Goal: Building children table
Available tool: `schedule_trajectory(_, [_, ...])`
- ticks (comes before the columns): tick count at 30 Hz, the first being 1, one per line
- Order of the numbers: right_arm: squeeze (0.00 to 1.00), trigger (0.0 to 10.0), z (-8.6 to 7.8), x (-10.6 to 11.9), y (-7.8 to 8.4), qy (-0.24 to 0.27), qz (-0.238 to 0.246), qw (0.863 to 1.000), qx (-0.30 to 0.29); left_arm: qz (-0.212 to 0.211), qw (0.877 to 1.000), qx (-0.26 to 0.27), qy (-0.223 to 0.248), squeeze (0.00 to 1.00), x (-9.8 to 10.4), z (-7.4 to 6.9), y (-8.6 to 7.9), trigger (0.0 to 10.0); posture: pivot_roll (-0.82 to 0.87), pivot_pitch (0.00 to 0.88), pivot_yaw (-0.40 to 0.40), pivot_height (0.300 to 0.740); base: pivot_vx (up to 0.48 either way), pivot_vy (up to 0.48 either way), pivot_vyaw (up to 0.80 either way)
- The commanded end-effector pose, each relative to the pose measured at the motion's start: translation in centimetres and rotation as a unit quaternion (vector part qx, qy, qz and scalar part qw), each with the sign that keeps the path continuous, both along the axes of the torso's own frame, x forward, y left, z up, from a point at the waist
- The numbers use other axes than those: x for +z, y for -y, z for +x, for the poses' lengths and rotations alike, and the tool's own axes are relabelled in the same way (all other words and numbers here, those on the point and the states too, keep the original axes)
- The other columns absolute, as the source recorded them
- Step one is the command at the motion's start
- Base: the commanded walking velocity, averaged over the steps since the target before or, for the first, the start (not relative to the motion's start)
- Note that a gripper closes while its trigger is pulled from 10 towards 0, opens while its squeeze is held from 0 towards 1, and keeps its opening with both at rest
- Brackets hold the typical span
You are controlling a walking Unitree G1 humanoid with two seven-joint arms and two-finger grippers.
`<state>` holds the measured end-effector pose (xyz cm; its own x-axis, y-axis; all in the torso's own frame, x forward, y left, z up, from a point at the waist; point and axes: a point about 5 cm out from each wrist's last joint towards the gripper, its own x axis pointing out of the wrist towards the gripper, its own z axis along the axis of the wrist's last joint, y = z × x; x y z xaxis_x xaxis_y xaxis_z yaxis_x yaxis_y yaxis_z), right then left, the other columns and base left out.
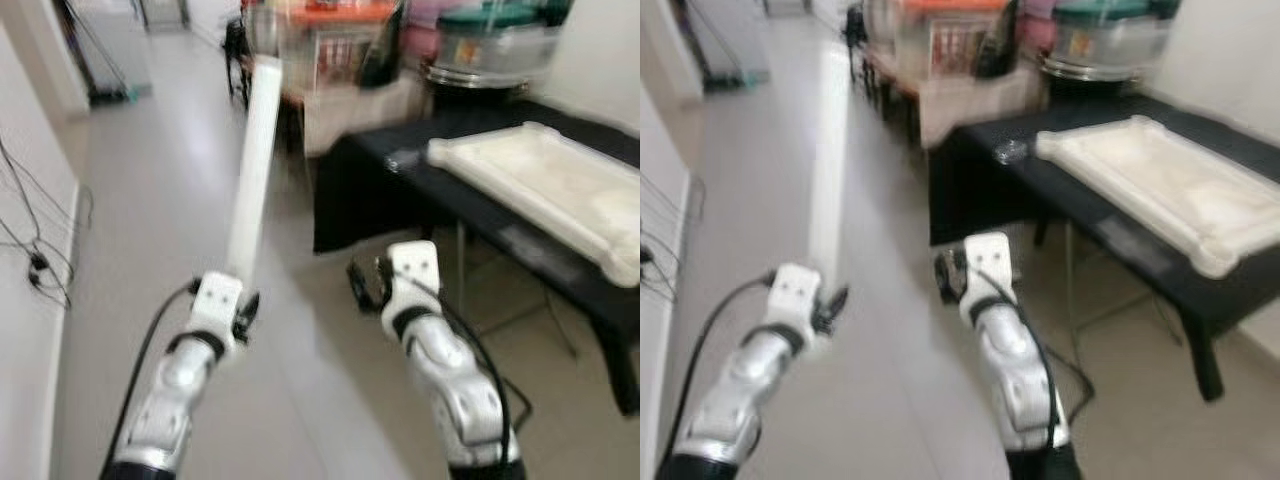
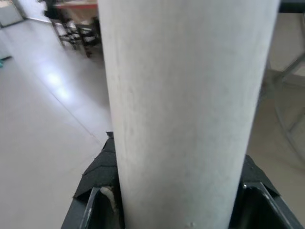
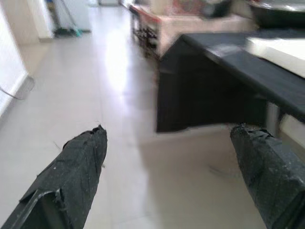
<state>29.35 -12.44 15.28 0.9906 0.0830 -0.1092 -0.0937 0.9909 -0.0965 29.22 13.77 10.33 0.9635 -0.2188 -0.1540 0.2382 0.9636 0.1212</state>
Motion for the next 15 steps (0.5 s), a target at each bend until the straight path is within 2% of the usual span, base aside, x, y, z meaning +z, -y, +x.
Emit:
schedule_trajectory(1, [0.00, 10.0, 0.10, 0.02, 0.43, -0.001, -0.001, 1.000, -0.012, 0.001, 1.000, -0.010, 0.006, 0.00, 0.28, 0.13, 0.50, 10.0, -0.06, 0.000, -0.015, 0.740, 0.000, -0.480, 0.00])
schedule_trajectory(9, [0.00, 10.0, 0.25, 0.25, 0.26, 0.008, 0.004, 1.000, -0.008, 0.003, 1.000, -0.008, 0.012, 0.00, 0.45, 0.27, 0.45, 10.0, -0.05, 0.000, -0.012, 0.740, 0.000, -0.480, 0.00])
schedule_trajectory(15, [0.00, 10.0, 0.39, 0.45, -0.32, 0.011, 0.009, 1.000, 0.019, 0.006, 1.000, -0.010, 0.015, 0.00, 0.47, 0.39, 0.66, 10.0, -0.06, 0.000, -0.015, 0.740, 0.000, -0.480, 0.00])
